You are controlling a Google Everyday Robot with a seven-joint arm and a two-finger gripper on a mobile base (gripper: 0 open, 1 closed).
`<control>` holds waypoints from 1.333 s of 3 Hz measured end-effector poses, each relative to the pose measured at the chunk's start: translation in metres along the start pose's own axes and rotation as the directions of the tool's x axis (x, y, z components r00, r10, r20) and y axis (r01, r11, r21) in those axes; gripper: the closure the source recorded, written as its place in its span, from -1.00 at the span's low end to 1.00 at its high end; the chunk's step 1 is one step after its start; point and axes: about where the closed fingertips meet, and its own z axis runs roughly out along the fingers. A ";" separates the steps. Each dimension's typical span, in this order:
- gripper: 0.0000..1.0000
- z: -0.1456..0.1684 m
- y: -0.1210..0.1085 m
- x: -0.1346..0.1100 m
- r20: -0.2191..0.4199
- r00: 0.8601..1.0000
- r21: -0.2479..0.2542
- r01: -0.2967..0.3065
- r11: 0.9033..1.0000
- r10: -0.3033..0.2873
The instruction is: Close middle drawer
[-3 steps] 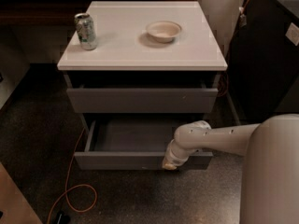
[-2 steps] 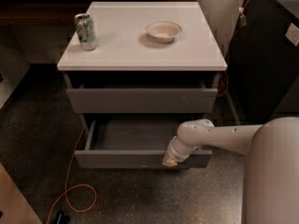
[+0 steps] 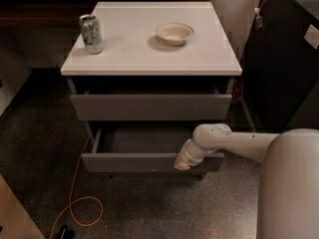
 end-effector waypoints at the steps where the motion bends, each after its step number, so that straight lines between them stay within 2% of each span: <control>1: 1.00 0.002 -0.015 0.000 0.018 1.000 0.015 -0.002 1.000 0.002; 2: 1.00 0.008 -0.042 -0.003 0.040 0.999 0.042 0.001 0.999 -0.003; 3: 1.00 0.008 -0.042 -0.003 0.040 0.999 0.042 0.001 0.999 -0.003; 4: 1.00 0.015 -0.059 -0.008 0.048 0.999 0.054 0.007 0.998 -0.009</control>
Offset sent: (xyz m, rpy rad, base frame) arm 0.0902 -0.0125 -0.0024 0.0509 -0.1103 -0.0250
